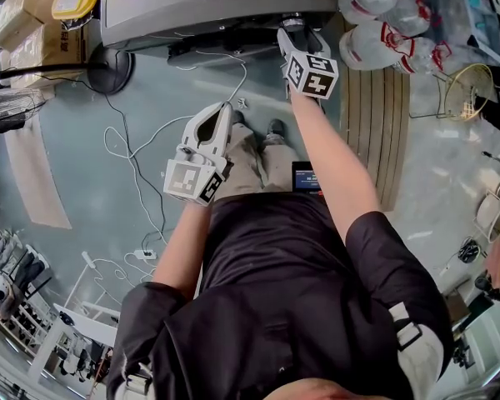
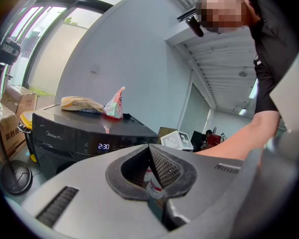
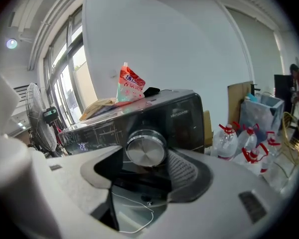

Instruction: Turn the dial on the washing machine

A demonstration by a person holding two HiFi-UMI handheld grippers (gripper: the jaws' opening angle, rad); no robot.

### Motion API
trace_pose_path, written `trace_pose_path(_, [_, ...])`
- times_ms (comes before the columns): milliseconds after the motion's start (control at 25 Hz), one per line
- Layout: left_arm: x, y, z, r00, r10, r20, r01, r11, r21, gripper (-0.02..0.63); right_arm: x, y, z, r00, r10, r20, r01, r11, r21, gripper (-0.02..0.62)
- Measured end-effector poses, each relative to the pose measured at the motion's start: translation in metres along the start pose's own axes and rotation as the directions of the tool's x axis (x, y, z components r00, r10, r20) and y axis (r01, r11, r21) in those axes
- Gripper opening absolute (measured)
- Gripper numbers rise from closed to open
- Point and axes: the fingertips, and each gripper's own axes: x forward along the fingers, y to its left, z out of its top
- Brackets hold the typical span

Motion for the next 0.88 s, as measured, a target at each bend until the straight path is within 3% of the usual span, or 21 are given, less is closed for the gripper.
trace_pose_path(240, [0.005,0.002,-0.004,1.0,-0.002,-0.005,0.002,1.0,0.004,-0.005,-0.031,0.011,0.011,0.997,0.056,0.051,-0.057,0.998,0.023,0.276])
trace_pose_path(440, [0.003,0.004,0.007,1.0,0.007,0.009,-0.007,1.0,0.022,-0.005,-0.075,0.039,0.051,0.974,0.176,0.142,-0.169,0.984,-0.062,0.268])
trace_pose_path(560, [-0.001,0.003,0.025,0.999,0.017,0.031,-0.019,0.998,0.053,-0.005,-0.113,0.045,0.084,0.946,0.243,0.215,-0.224,0.968,-0.111,0.206])
trace_pose_path(720, [-0.012,0.008,0.052,0.995,0.059,0.08,-0.066,0.994,0.087,-0.006,-0.166,0.04,0.12,0.903,0.307,0.3,-0.265,0.949,-0.172,0.058])
trace_pose_path(880, [-0.032,0.017,0.078,0.986,0.1,0.136,-0.114,0.988,0.101,-0.005,-0.215,0.031,0.139,0.886,0.305,0.35,-0.252,0.949,-0.19,0.003])
